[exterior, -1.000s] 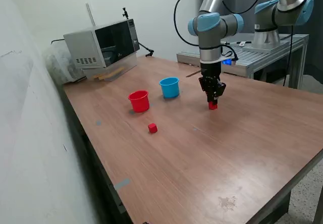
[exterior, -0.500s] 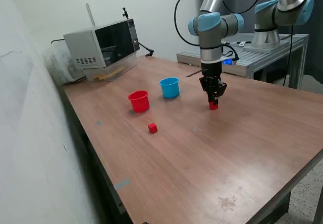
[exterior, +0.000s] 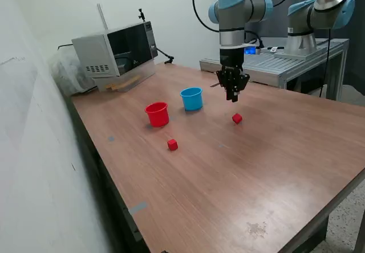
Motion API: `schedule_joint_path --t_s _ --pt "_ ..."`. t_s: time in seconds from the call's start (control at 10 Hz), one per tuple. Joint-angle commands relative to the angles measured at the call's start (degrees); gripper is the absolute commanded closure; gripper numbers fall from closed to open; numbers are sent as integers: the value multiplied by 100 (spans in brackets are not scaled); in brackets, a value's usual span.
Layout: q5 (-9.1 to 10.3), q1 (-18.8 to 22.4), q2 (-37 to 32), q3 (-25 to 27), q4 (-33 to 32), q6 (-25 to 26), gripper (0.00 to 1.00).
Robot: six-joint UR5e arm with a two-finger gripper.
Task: Place red objects in the red bin, and blue objects in the blue bin.
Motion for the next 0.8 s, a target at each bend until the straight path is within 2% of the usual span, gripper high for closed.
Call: schedule_joint_path --t_s 0.0,0.1,0.2,0.4,0.5,0.7 --pt "-15 -118 -276 -126 98 -138 100" --pt "-24 -162 -286 -266 142 -226 100" --pt "-24 -397 -260 -485 299 -296 100" --pt "2 -479 -294 -409 309 -288 100" --pt "2 -427 -312 -173 301 -288 0" --pt "20 -374 -321 362 257 -288 0"
